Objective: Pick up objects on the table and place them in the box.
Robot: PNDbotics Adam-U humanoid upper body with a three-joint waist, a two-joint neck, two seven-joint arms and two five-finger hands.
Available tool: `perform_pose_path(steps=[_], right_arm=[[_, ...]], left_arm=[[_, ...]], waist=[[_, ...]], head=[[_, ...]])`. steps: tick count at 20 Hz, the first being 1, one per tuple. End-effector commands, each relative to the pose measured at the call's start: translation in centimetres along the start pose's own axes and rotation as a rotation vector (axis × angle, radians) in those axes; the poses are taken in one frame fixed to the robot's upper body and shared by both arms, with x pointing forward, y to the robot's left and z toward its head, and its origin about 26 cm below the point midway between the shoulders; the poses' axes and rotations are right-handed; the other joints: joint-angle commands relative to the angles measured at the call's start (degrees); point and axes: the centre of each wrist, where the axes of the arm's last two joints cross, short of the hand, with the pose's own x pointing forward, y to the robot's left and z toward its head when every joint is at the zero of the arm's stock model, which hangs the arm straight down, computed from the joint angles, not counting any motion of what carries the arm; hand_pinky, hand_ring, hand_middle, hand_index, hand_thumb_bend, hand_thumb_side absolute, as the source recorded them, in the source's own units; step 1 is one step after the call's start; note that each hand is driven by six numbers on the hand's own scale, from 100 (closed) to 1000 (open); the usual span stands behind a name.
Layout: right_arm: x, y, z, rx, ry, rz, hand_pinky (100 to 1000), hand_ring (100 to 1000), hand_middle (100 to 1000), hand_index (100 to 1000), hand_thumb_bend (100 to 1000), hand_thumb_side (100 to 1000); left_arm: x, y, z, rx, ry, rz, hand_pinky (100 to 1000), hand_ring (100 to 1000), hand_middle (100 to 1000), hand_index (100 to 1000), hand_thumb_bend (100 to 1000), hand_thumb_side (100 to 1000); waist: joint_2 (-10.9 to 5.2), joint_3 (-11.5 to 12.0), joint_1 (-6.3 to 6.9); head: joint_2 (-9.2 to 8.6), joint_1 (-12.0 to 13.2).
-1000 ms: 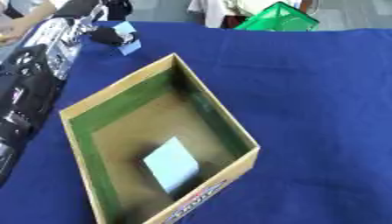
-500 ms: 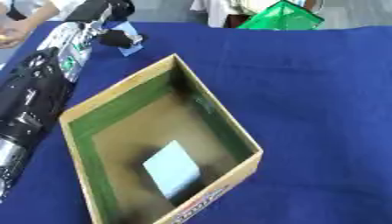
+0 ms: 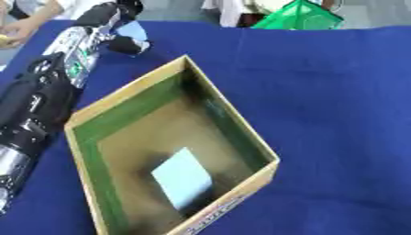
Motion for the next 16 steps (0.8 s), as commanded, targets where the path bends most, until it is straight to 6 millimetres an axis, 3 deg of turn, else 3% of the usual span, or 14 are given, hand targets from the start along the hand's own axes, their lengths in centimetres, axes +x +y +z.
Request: perform_pose_path(steps=[1, 8, 16], right_arm=[[0.64, -0.77, -0.96, -0.002, -0.036, 0.012, 795, 847, 558, 827, 394, 1000], [0.58, -0.83, -1.05, -0.005, -0.037, 0.012, 795, 847, 558, 827, 395, 1000], [0.34, -0.87, -0.85, -0.003, -0.031, 0.016, 795, 847, 558, 828, 401, 1000]], left_arm=[[-0.99, 1.39, -0.03, 0.029, 0.02, 0.01, 586, 721, 634, 789, 417, 501], [-1.29, 0.76, 0.07, 0.024, 0.032, 0.022, 473, 603, 535, 705, 403, 458], [-1.11, 1.18, 0.05, 0.054, 0.011, 0.018, 481, 611, 540, 717, 324, 394]], waist=[[-1.36, -0.11, 0.01], [-1.25, -0.17, -0.21], [-2.03, 0.46, -0.38]], head=[[-1.08, 0.26], [-1.29, 0.5], [-0.28, -0.25]])
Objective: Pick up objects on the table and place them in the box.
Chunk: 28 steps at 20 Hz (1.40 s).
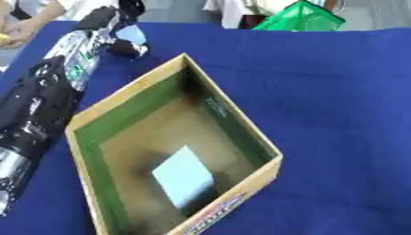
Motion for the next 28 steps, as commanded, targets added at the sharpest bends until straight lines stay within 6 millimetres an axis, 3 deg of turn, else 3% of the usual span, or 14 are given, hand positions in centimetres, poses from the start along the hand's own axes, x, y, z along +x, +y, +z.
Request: perform_pose_path(steps=[1, 12, 20, 28], right_arm=[[0.4, -0.8, -0.7, -0.006, -0.028, 0.02, 795, 847, 558, 828, 401, 1000], [0.3, -0.6, 0.2, -0.01, -0.015, 0.015, 795, 846, 561, 828, 403, 1000], [0.3, -0.2, 1.4, -0.015, 0.002, 0.004, 795, 844, 570, 829, 404, 1000], [0.2, 0.5, 3.1, -0.026, 0.035, -0.01, 794, 841, 579, 830, 408, 1000]], left_arm=[[-0.5, 1.5, -0.1, 0.043, -0.004, -0.012, 480, 610, 538, 716, 319, 394], [0.9, 2.5, -0.1, 0.077, -0.091, -0.024, 473, 602, 528, 710, 291, 405], [3.1, 3.3, 0.3, 0.085, -0.243, -0.07, 473, 604, 528, 708, 298, 400], [5.7, 1.9, 1.5, 0.027, -0.45, -0.081, 475, 607, 531, 709, 288, 386]], waist=[[-2.27, 0.08, 0.0], [-4.49, 0.74, 0.33], [-7.93, 1.98, 0.58], [-12.49, 3.43, 0.7]], head=[[0.25, -0.36], [1.68, -1.29], [5.82, -4.18], [9.5, -8.88]])
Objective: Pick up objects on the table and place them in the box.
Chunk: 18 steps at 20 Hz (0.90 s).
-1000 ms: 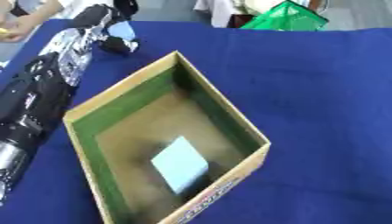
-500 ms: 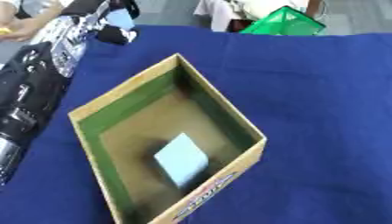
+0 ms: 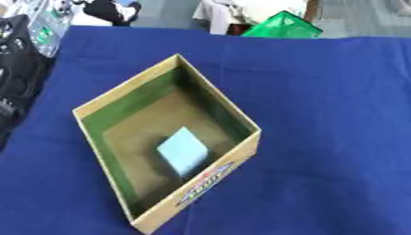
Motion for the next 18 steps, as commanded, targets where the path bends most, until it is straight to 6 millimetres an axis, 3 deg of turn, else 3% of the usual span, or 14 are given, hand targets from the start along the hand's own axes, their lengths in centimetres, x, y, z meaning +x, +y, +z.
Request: perform_pose_path(steps=[1, 5, 6, 7, 9, 12, 18], right_arm=[[1.0, 0.0, -0.2, -0.013, -0.032, 0.0, 794, 840, 580, 830, 409, 1000], [0.9, 0.3, 0.6, -0.021, -0.016, -0.002, 793, 839, 583, 831, 413, 1000], [0.9, 0.3, 0.7, -0.023, -0.012, 0.0, 793, 839, 583, 831, 459, 1000], [0.9, 0.3, 0.9, -0.024, -0.007, 0.002, 792, 839, 583, 831, 415, 1000], [0.8, 0.2, 1.1, -0.027, 0.002, 0.008, 792, 839, 583, 831, 417, 1000], [0.7, 0.1, 1.4, -0.034, 0.012, 0.015, 791, 838, 584, 830, 418, 1000], [0.7, -0.1, 1.7, -0.043, 0.018, 0.021, 791, 838, 584, 830, 421, 1000]], left_arm=[[1.2, 1.2, 0.1, 0.022, -0.093, -0.016, 474, 608, 532, 709, 287, 386], [2.8, 0.0, 0.8, -0.01, -0.211, -0.021, 476, 611, 536, 711, 284, 378], [3.2, -0.3, 1.0, -0.018, -0.237, -0.022, 478, 613, 538, 712, 285, 375], [3.5, -0.6, 1.2, -0.027, -0.262, -0.021, 478, 613, 539, 713, 284, 373], [4.4, -1.3, 1.7, -0.041, -0.324, -0.025, 478, 613, 538, 713, 268, 354], [5.5, -2.2, 2.7, -0.035, -0.418, -0.024, 473, 607, 528, 712, 209, 244], [7.5, -4.4, 5.1, -0.056, -0.542, 0.025, 473, 608, 531, 712, 208, 276]], waist=[[-2.76, 0.35, -0.02], [-4.81, 1.07, -0.14], [-5.21, 1.23, -0.18], [-5.61, 1.36, -0.2], [-6.19, 1.8, -0.29], [-6.71, 2.56, -0.39], [-7.09, 3.36, -0.36]], head=[[1.73, -2.1], [3.19, -3.94], [3.37, -4.26], [3.58, -4.68], [4.14, -5.58], [4.69, -6.5], [5.05, -7.41]])
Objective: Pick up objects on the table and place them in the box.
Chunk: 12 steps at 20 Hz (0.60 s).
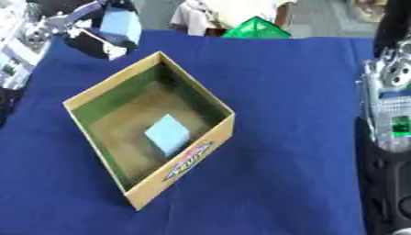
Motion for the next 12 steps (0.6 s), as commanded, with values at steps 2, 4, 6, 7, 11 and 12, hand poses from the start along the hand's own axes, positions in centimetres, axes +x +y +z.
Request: perform_pose_path(steps=[2, 4, 6, 7, 11, 12], right_arm=[[0.8, -0.5, -0.5, -0.014, -0.032, 0.013, 791, 838, 583, 830, 422, 1000], [0.8, -0.6, -0.5, -0.015, -0.03, 0.017, 791, 838, 582, 830, 422, 1000], [0.7, -0.7, -0.5, -0.017, -0.029, 0.021, 791, 839, 581, 830, 423, 1000], [0.7, -0.8, -0.5, -0.016, -0.027, 0.023, 791, 839, 581, 830, 423, 1000], [0.6, -0.9, -0.6, -0.014, -0.025, 0.024, 790, 839, 579, 829, 425, 1000], [0.6, -0.9, -0.6, -0.014, -0.024, 0.023, 790, 839, 579, 829, 425, 1000]], left_arm=[[1.5, 0.3, 0.9, -0.002, -0.079, -0.001, 481, 615, 539, 717, 225, 299], [2.1, -0.4, 1.7, -0.022, -0.086, 0.02, 487, 620, 546, 721, 238, 314], [3.1, -0.5, 2.5, -0.036, -0.086, 0.016, 494, 627, 558, 725, 259, 325], [3.6, -0.6, 2.9, -0.046, -0.084, 0.009, 499, 632, 566, 727, 270, 330], [4.9, -1.2, 3.6, -0.093, -0.083, -0.009, 506, 640, 578, 732, 284, 346], [5.1, -1.3, 3.6, -0.099, -0.085, -0.011, 507, 641, 579, 732, 289, 347]], waist=[[-1.32, 0.16, 0.14], [-1.21, 0.22, 0.13], [-1.02, 0.35, 0.11], [-0.9, 0.4, 0.09], [-0.43, 0.47, 0.03], [-0.35, 0.47, 0.0]], head=[[0.71, -0.45], [0.84, -0.62], [0.92, -0.97], [0.98, -1.2], [1.12, -1.66], [1.09, -1.68]])
